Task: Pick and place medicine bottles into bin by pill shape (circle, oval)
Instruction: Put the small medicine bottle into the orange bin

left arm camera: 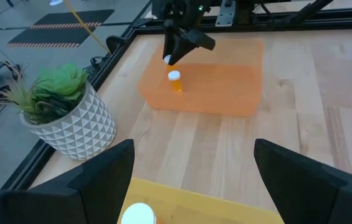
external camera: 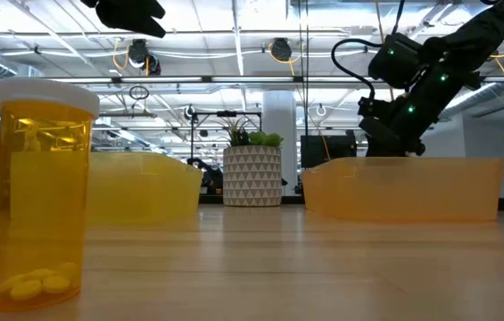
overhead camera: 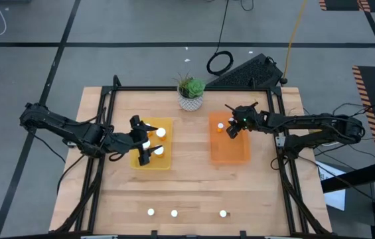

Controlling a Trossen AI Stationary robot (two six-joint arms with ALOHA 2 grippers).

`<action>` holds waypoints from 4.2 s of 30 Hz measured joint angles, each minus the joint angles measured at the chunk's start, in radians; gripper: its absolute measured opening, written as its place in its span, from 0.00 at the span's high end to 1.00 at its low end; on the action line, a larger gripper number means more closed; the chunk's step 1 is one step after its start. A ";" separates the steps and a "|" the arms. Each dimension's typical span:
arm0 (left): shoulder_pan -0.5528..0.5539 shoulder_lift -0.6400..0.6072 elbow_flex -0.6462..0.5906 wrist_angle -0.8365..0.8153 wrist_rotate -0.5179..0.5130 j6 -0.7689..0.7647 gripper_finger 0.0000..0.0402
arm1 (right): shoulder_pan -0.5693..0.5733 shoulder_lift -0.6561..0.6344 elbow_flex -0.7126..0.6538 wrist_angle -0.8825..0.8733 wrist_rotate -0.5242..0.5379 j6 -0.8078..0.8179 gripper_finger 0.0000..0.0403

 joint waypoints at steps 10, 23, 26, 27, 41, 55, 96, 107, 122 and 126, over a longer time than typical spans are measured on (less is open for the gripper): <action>0.000 0.000 0.000 -0.001 0.002 -0.004 0.17 | 0.001 -0.034 -0.002 -0.003 0.000 0.014 0.53; -0.019 0.003 0.000 0.000 0.142 -0.088 0.17 | 0.127 -0.293 -0.001 -0.127 -0.080 0.084 0.46; -0.059 0.041 0.000 0.012 0.151 -0.123 0.17 | 0.200 -0.341 -0.001 -0.140 -0.076 0.097 0.46; -0.076 0.052 -0.002 0.006 0.151 -0.128 0.17 | 0.223 -0.356 -0.001 -0.140 -0.077 0.099 0.46; -0.410 0.258 0.005 0.004 0.109 -0.386 0.17 | 0.351 -0.474 0.000 -0.127 -0.076 0.160 0.46; -0.653 0.495 0.005 -0.026 0.052 -0.709 0.17 | 0.452 -0.473 0.001 -0.039 -0.049 0.192 0.46; -0.753 0.928 0.008 0.354 -0.210 -0.864 0.36 | 0.565 -0.436 0.001 0.116 0.053 0.150 0.46; -0.773 0.950 0.007 0.357 -0.289 -0.879 0.55 | 0.565 -0.431 0.001 0.119 0.053 0.152 0.46; -0.757 0.950 0.004 0.376 -0.325 -0.821 0.71 | 0.566 -0.165 0.108 0.139 0.027 0.171 0.46; -0.747 0.949 0.003 0.395 -0.326 -0.796 0.71 | 0.598 0.017 0.267 0.100 0.026 0.124 0.46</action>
